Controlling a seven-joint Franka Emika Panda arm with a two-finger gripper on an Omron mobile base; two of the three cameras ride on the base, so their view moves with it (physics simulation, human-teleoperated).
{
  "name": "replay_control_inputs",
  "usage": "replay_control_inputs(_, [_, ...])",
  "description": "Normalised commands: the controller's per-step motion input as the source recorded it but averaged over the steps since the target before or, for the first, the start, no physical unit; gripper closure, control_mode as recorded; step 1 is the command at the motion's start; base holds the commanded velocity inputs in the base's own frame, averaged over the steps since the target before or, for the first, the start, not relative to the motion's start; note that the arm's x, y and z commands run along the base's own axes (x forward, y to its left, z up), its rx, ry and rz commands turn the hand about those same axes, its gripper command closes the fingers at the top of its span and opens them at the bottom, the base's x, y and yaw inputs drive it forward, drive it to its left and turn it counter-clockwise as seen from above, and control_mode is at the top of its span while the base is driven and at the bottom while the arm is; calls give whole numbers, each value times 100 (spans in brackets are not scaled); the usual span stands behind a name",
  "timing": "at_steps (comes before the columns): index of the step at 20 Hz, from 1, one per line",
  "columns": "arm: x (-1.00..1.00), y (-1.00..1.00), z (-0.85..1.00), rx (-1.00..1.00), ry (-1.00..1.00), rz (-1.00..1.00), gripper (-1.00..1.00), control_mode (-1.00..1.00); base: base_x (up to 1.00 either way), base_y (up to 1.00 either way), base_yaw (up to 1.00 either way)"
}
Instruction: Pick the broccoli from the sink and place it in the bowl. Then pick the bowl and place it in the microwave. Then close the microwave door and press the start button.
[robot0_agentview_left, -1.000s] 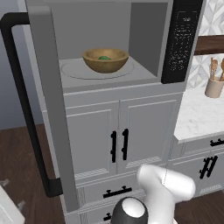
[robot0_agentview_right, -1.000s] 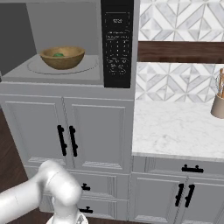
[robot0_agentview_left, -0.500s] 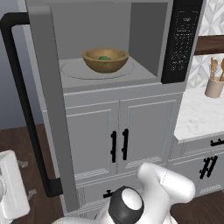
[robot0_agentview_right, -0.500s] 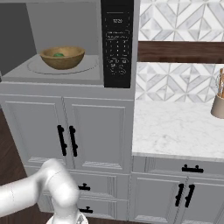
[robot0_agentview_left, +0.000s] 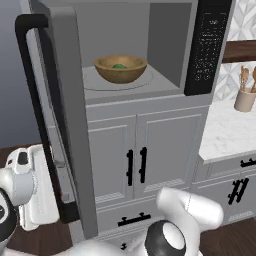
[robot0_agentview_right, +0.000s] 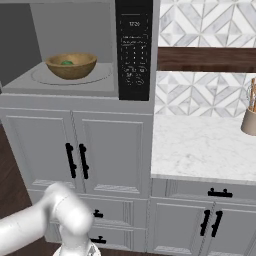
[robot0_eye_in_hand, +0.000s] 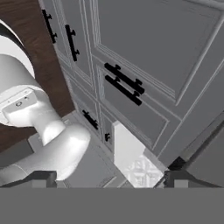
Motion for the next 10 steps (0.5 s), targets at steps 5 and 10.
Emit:
replay_control_inputs(5, [0,-100,55,3,-17,0,-100,-100,0,0,0])
replay_control_inputs(10, [0,-100,48,3,-16,0,-100,-100,0,0,0])
